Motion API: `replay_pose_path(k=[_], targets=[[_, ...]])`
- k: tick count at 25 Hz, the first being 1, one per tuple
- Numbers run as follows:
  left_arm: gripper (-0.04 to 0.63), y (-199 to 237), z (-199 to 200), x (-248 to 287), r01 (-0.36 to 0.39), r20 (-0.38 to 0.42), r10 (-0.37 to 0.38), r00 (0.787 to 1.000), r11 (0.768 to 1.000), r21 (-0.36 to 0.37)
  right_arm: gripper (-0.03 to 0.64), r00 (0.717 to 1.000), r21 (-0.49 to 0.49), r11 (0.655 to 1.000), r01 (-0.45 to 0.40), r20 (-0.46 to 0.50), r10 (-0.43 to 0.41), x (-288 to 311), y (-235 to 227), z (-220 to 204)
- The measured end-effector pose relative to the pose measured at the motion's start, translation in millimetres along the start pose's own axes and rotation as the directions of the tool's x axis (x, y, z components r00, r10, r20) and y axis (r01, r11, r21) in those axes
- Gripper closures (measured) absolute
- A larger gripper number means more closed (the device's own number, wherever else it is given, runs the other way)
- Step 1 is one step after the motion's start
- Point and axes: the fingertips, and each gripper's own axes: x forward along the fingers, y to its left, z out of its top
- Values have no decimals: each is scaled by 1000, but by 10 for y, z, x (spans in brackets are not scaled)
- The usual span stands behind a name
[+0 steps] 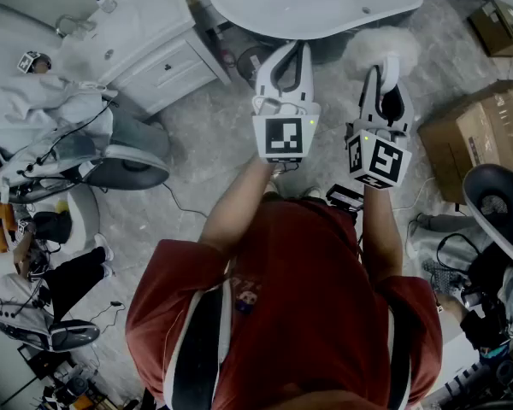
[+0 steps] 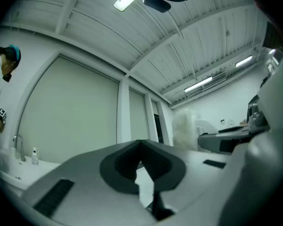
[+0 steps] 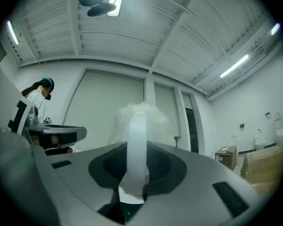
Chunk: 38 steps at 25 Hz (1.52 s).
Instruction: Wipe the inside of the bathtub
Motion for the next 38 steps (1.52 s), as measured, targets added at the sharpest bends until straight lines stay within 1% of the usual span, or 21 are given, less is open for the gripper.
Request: replay_pose_path(k=[5,11,14,17,20,23,24,26,30,38], targets=[[580,-189,34,29,19,9,-19,1000,1000,-7,523,1000,-7,1000,4,2,-4,-38,-130,-2],[580,-537,110,120,46,26,-45,999,999,-20,523,1000,1,1000,21,9,-21,-131,-423,-14],[580,-746,126,171,67,32,-66,997,998,-10,523,1000,5,1000,27,14,-27,-195,-599,-33],[580,-958,138,222,66,37,-65,997,997,-42,523,999,16,999,32,10,-32,-259,-807,-62],[580,-1160,125,267,81,24,-80,996,996,-30,523,1000,26,999,30,5,-30,-330,-1005,-81],[580,-1312,136,320,76,25,-75,997,996,-47,523,999,41,999,34,7,-35,-366,-1181,-131],[580,-1357,120,346,81,22,-80,997,996,-42,523,999,49,998,37,7,-38,-364,-1237,-148],[580,-1437,65,410,93,7,-93,996,995,-27,523,999,61,997,43,6,-43,-346,-1340,-176],[580,-1561,-51,587,108,-9,-108,994,994,-19,523,998,54,997,61,-4,-61,-250,-1530,-260],[580,-1600,-224,1091,129,-7,-129,992,990,-58,523,997,29,997,76,-31,-75,186,-1729,-408]])
